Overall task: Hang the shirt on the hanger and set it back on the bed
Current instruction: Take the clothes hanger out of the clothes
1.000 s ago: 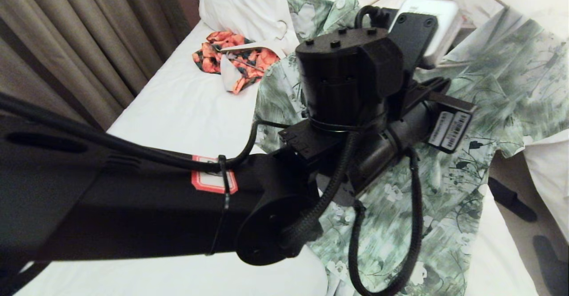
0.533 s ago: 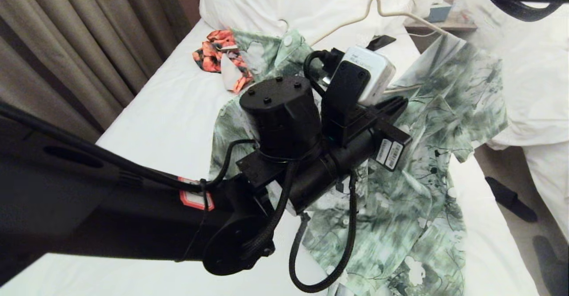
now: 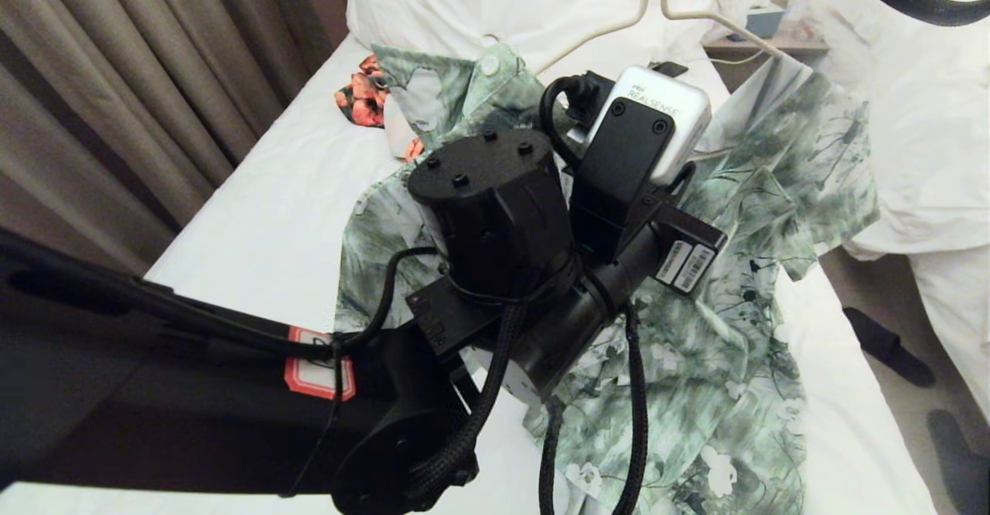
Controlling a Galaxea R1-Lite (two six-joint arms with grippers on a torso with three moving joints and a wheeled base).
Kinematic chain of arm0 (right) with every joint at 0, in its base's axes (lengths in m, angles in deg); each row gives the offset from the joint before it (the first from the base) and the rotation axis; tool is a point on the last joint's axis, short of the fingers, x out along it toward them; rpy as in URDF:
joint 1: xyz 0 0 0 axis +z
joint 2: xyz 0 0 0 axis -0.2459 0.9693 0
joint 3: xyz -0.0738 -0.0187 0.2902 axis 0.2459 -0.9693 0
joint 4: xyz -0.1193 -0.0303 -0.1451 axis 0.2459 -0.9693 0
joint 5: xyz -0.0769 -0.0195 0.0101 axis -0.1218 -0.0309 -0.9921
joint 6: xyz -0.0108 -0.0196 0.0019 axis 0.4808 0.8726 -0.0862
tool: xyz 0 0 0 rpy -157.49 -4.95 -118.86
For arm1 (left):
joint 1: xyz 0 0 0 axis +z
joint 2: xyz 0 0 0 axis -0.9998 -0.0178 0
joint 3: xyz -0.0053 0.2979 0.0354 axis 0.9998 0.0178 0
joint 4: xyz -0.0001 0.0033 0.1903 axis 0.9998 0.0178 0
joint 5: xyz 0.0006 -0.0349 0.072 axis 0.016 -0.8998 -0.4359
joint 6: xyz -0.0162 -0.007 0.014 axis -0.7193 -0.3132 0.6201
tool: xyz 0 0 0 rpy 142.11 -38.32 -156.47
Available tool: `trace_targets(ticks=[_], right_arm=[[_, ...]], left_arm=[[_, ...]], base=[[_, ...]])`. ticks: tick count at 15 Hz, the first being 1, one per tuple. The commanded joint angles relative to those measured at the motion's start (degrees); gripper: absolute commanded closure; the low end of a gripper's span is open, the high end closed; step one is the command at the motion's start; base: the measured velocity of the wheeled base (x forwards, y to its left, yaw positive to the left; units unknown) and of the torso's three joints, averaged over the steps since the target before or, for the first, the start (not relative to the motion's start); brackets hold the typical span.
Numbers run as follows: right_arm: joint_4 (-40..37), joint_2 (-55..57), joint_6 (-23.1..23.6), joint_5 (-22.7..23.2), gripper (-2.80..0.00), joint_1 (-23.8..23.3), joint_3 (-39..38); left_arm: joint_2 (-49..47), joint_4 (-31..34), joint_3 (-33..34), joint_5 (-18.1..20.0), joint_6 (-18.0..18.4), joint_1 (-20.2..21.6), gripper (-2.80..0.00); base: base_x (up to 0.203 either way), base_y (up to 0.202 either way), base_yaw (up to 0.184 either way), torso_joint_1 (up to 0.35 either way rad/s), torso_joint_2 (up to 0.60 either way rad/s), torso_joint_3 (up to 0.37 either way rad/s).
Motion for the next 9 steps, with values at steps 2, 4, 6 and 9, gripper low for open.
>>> trace_targets(ticks=[2,4,6,9], right_arm=[[-0.1,-0.3,-0.2,0.0,0.00,0.0,0.0],[-0.1,-0.4,-0.2,0.0,0.00,0.0,0.0],[-0.3,-0.6,-0.2,0.4,0.00,0.0,0.0],[-1.5,-1.0,-0.9,1.6,0.00,-0.1,0.0]], left_arm=[[0.1,-1.5,2.1,2.0,0.2,0.1,0.00],[0.0,-3.6,3.5,3.8,1.5,0.5,0.00],[0.5,-4.3,5.3,3.8,3.6,0.3,0.00],[-0.9,-6.8,7.8,3.8,5.7,0.0,0.00]], base=[[0.000,0.000,0.000,0.000,0.00,0.000],[0.000,0.000,0.000,0.000,0.00,0.000],[0.000,0.000,0.000,0.000,0.00,0.000],[0.000,0.000,0.000,0.000,0.00,0.000]])
